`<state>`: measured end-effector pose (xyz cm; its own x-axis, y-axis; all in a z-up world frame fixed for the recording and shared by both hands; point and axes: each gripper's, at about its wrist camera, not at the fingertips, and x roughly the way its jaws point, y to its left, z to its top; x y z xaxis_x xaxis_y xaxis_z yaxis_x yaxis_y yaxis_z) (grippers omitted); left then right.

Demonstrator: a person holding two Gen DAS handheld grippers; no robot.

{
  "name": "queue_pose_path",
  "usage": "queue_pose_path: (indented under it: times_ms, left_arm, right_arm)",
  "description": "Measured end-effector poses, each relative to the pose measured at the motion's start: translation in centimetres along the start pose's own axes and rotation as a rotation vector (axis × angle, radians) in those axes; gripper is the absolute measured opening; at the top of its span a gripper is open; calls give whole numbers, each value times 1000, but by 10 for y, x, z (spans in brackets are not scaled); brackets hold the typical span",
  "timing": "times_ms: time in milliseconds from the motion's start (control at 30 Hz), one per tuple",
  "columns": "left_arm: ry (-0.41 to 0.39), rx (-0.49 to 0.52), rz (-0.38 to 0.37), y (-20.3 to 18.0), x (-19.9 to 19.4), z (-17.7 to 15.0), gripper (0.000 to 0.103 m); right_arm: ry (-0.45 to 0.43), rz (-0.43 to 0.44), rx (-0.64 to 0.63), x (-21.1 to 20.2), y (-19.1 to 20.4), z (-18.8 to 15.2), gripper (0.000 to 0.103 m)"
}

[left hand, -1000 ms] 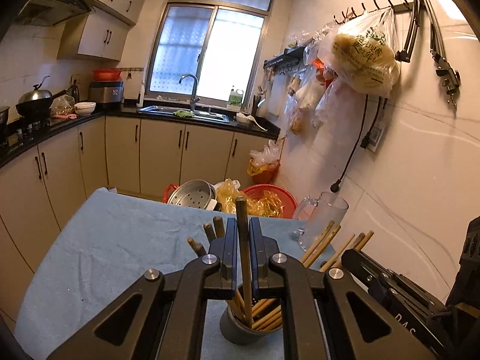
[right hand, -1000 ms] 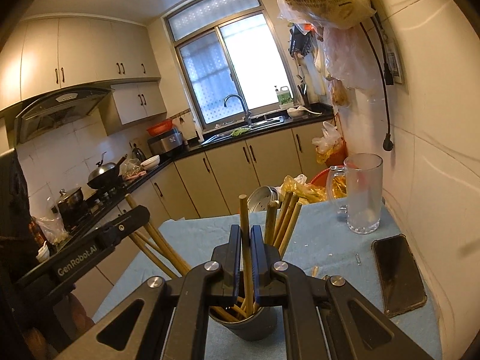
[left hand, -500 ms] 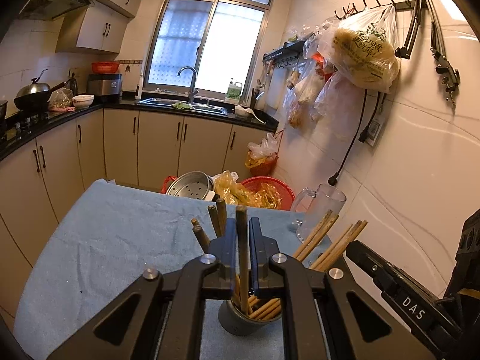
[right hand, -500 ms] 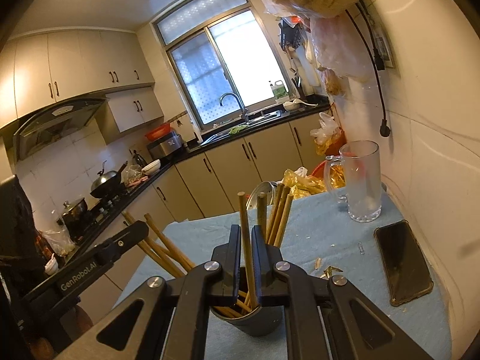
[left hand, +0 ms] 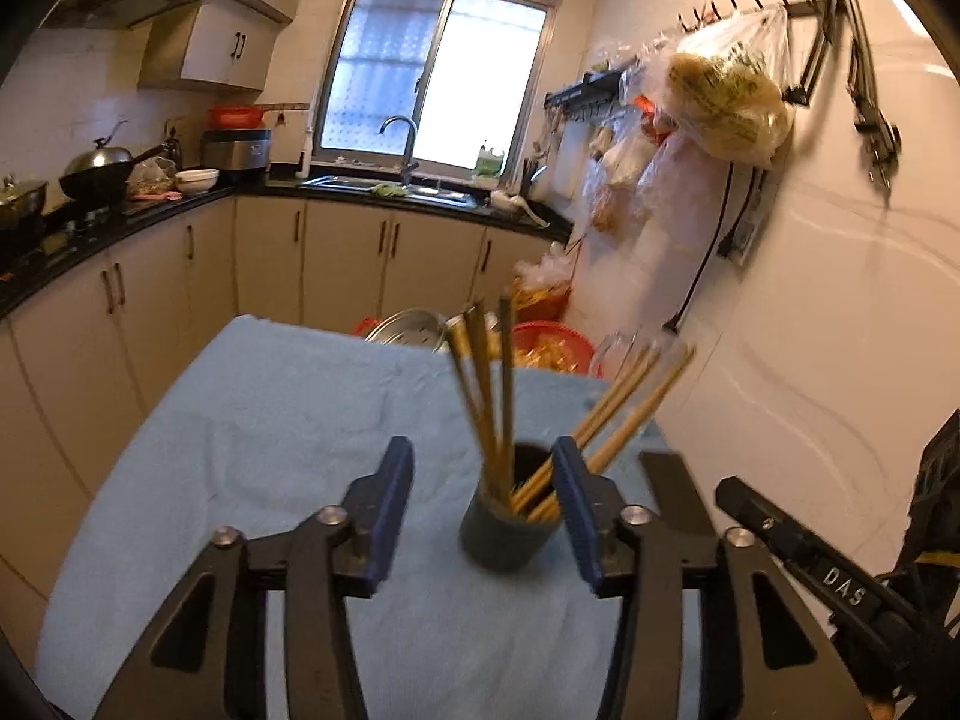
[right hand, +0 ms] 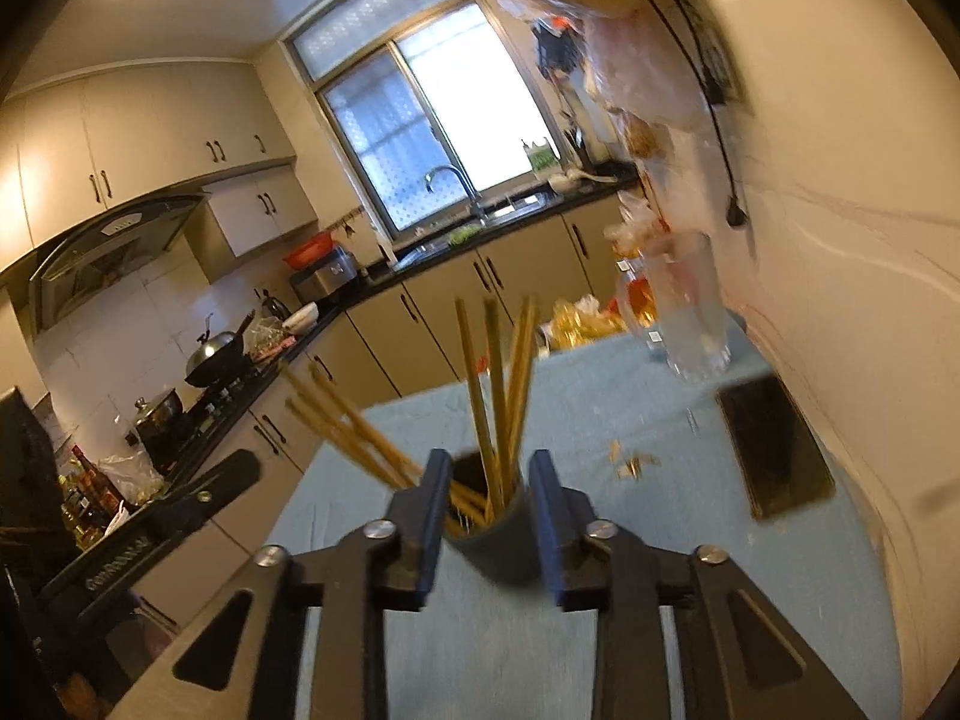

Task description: Organize utensils

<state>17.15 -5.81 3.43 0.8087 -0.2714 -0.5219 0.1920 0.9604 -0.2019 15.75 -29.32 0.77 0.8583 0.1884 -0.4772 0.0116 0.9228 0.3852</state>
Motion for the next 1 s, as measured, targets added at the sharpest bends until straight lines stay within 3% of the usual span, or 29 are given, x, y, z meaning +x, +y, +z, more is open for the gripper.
queue_pose_path:
  times_ms: [100, 133, 267, 467, 700, 1000]
  left_arm:
    - [1, 44, 57, 3, -27, -25, 62]
    - [2, 49, 68, 5, -33, -32, 63]
    - [57, 42, 111, 17, -57, -59, 66]
    - [51, 59, 127, 22, -93, -66, 68]
    - [-6, 79, 133, 18, -128, -63, 73]
    - [-29, 86, 142, 16, -146, -66, 74]
  right_arm:
    - [8, -16, -13, -19, 3, -21, 45]
    - [12, -19, -25, -26, 6, -28, 56]
    - [9, -49, -77, -52, 22, -49, 63]
    - [-4, -84, -168, -91, 44, -68, 67]
    - [-40, -93, -162, -120, 52, -74, 69]
    - [-54, -79, -200, -140, 73, -83, 69]
